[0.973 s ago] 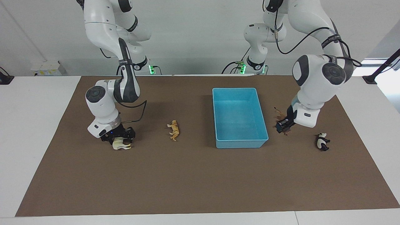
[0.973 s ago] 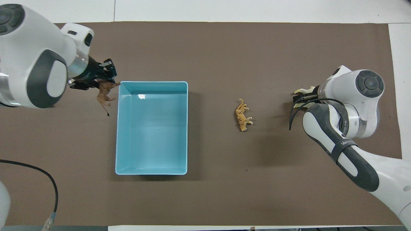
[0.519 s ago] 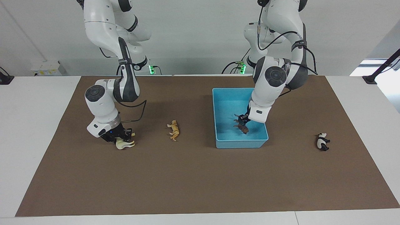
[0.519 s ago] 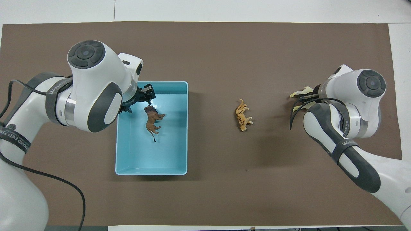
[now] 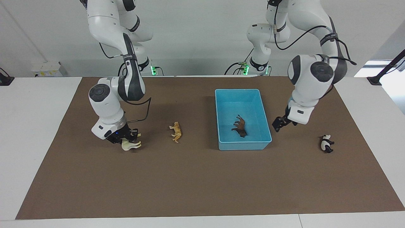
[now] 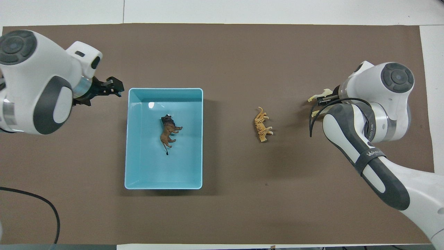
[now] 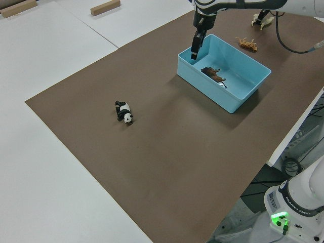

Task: Put all toys into storage box
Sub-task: 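Place the cream horse in the box while the left gripper grasps the panda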

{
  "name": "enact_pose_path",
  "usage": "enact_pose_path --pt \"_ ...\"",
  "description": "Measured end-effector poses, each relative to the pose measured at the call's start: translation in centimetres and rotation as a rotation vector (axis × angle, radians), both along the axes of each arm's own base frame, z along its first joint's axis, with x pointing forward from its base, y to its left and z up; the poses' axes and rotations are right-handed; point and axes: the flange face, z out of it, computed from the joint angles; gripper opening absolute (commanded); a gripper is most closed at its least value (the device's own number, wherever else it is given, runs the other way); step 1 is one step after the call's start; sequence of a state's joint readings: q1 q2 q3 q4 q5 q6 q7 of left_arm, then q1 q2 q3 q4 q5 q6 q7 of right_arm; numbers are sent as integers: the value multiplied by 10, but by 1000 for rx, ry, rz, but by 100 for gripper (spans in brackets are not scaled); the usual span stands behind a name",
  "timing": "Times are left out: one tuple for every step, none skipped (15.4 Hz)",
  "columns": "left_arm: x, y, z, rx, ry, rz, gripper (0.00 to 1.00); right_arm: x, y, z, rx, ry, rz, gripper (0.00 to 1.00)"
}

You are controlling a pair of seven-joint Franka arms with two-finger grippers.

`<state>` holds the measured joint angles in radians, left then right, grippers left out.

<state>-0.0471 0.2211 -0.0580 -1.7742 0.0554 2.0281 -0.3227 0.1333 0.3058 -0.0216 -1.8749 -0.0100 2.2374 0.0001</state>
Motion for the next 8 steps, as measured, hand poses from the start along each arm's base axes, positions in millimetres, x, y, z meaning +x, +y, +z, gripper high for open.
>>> enact_pose_path --pt "5 35 0 2 -22 -26 100 6 36 33 14 -9 -25 0" --pt "7 69 -2 7 -36 -58 100 7 79 67 50 -29 -58 0" --pt "7 102 -4 14 -50 -98 100 2 129 97 109 -50 -94 0" --pt "5 136 -8 25 -72 -134 100 -8 180 120 182 -63 -136 0" --pt "2 163 -14 35 -93 -154 100 -20 225 133 255 -70 -176 0" --pt "-2 182 -25 43 -105 -170 100 -33 266 140 323 -88 -211 0" --pt "-4 192 -37 48 -114 -184 100 -47 302 139 370 -96 -233 0" --pt "-5 197 -47 51 -121 -198 100 -63 335 132 395 -92 -244 0"
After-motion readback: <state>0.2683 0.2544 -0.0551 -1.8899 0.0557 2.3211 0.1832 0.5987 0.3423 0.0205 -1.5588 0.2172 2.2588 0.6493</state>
